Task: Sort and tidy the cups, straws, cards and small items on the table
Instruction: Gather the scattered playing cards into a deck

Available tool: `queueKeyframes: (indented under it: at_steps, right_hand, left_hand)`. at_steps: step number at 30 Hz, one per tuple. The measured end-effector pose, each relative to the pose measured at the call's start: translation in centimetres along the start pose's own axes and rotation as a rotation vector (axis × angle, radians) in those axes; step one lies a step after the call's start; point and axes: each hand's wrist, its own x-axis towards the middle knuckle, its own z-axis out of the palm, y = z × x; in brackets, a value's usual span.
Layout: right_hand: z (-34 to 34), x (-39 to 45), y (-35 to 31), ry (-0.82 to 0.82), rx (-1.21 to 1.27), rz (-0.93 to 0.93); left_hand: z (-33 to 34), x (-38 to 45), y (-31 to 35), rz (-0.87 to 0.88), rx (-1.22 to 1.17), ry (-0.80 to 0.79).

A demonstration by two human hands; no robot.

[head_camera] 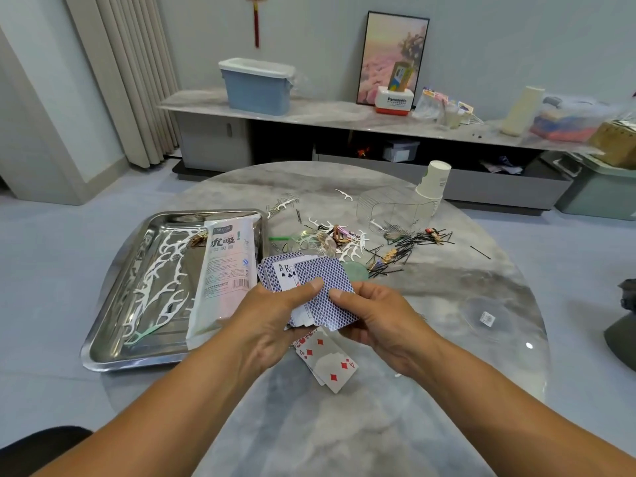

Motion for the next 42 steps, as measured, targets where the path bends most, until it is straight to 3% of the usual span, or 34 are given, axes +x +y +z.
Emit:
queueKeyframes:
  at_steps: [8,17,33,38,42]
  right_hand:
    - [-0.6,0.6,-0.1,0.038,0.137,0.050]
    - [-0.5,0.6,-0.5,-0.067,0.337,0.104]
    - [-0.7,0.1,-0.8,-0.111,0.366,0.101]
    - [-0.9,0.3,-0.4,-0.092,0.364,0.083]
    - [-0.7,0.9,-0.1,0.110,0.232,-0.028]
  left_hand:
    - [-0.3,0.6,0.1,0.028,-0.048,0.045]
    - [0.0,-0.1,0.7,-0.009,-0.203,-0.072]
    - [-0.1,-0.4,0.6,-0.003,-0.173,-0.105]
    - [-0.1,0.3,0.3,0.143,-0.027,0.116]
    - [-0.8,1.0,0.5,0.251,0.032,0.328]
